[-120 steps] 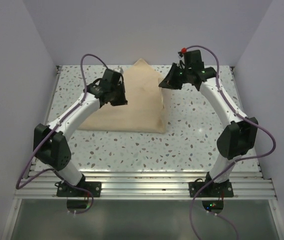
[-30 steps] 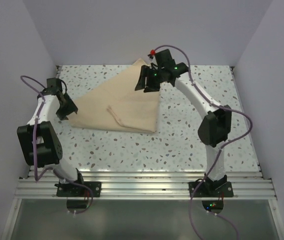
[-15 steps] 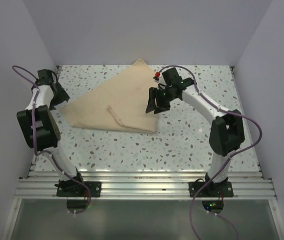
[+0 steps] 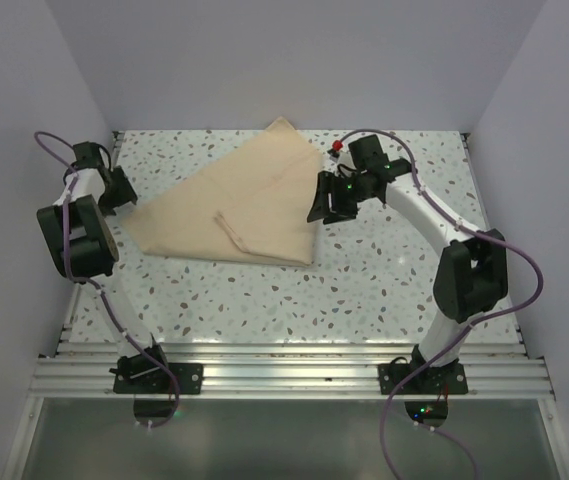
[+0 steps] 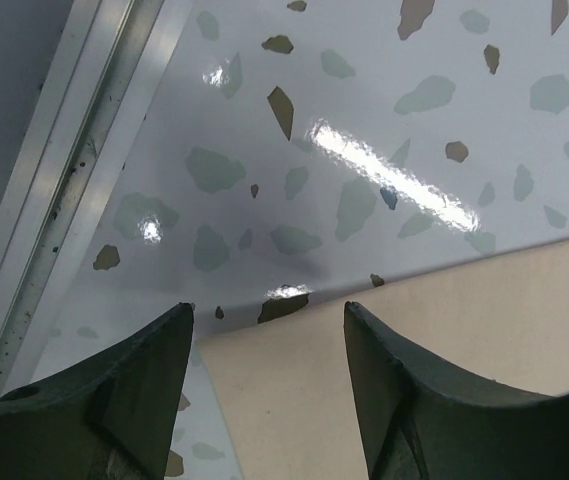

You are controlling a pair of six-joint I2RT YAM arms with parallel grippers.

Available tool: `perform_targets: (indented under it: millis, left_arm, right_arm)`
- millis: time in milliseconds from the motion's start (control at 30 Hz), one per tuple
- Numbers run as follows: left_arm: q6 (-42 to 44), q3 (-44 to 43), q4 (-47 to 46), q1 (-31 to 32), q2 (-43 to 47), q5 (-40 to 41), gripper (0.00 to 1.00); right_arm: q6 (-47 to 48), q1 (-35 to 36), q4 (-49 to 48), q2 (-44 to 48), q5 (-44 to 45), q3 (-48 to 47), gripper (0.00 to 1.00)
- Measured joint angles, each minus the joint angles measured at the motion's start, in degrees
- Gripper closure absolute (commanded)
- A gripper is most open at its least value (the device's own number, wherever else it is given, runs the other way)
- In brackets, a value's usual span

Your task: Prepare the surgical pack

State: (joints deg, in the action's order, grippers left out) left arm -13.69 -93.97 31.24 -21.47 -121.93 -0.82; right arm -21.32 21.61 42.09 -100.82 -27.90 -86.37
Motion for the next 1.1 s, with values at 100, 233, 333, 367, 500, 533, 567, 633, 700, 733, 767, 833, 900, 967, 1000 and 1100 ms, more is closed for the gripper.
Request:
perform_targets:
  millis: [100, 233, 333, 367, 500, 533, 567, 633, 700, 733, 767, 833, 900, 967, 1000, 1100]
  left_arm:
    - [0.33, 1.66, -0.52, -0.28, -0.09, -0.46, 0.34]
    - [1.92, 3.98, -1.81, -0.35, 0.13, -0.57, 0.34]
    - [2.54, 5.49, -3.43, -0.33, 0.85, -0.52, 0.35]
    - [2.71, 6.25, -4.28, -0.33, 1.22, -0.55, 0.36]
    - [3.39, 7.50, -5.66, -0.44, 1.70, -0.52, 0.46]
    - [3.41, 7.87, -5.97, -0.52, 1.92, -0.57, 0.47]
    - [3.41, 8.44, -6.56, -0.52, 2.23, -0.66, 0.48]
    - [3.43, 10.10, -7.96, -0.59, 3.15, -0.76, 0.48]
    - [3.45, 12.00, -8.90, -0.59, 4.28, -0.92, 0.48]
    - [3.45, 12.63, -9.11, -0.59, 4.68, -1.03, 0.48]
    - [3.43, 13.07, -9.44, -0.59, 4.94, -1.14, 0.48]
    - [3.45, 13.97, -10.34, -0.59, 5.40, -1.31, 0.48]
    - [3.45, 15.13, -11.06, -0.61, 6.08, -1.57, 0.48]
    - [3.45, 16.13, -11.39, -0.61, 6.75, -1.92, 0.50]
    - [3.48, 16.13, -11.43, -0.63, 6.73, -1.97, 0.51]
    - [3.43, 15.82, -11.21, -0.68, 6.47, -1.95, 0.53]
  right_arm:
    - [0.00, -0.90, -0.15, 0.02, -0.28, 0.39, 0.45]
    - [-0.09, -1.09, -0.55, 0.02, -1.09, 0.61, 0.45]
    - [-0.13, -1.05, -0.92, 0.02, -1.86, 0.61, 0.45]
    - [-0.13, -1.01, -0.98, 0.02, -1.88, 0.63, 0.46]
    - [-0.15, -1.01, -1.03, 0.02, -1.90, 0.63, 0.46]
    - [-0.17, -1.01, -1.03, 0.02, -1.90, 0.63, 0.46]
    - [-0.22, -1.01, -1.05, 0.02, -1.90, 0.63, 0.46]
    - [-0.24, -1.01, -1.07, 0.02, -1.90, 0.63, 0.46]
    - [-0.26, -1.01, -1.20, 0.00, -1.92, 0.66, 0.46]
    - [-0.26, -1.01, -1.36, -0.02, -2.05, 0.63, 0.46]
    - [-0.31, -1.01, -1.49, -0.04, -2.21, 0.66, 0.46]
    - [-0.48, -1.01, -1.66, -0.07, -2.71, 0.66, 0.46]
    - [-0.57, -1.01, -1.92, -0.07, -3.19, 0.63, 0.46]
    - [-0.66, -1.01, -2.19, -0.07, -3.26, 0.66, 0.46]
    - [-0.66, -1.01, -2.27, -0.07, -3.26, 0.66, 0.46]
    - [-0.66, -1.01, -2.34, -0.07, -3.23, 0.66, 0.46]
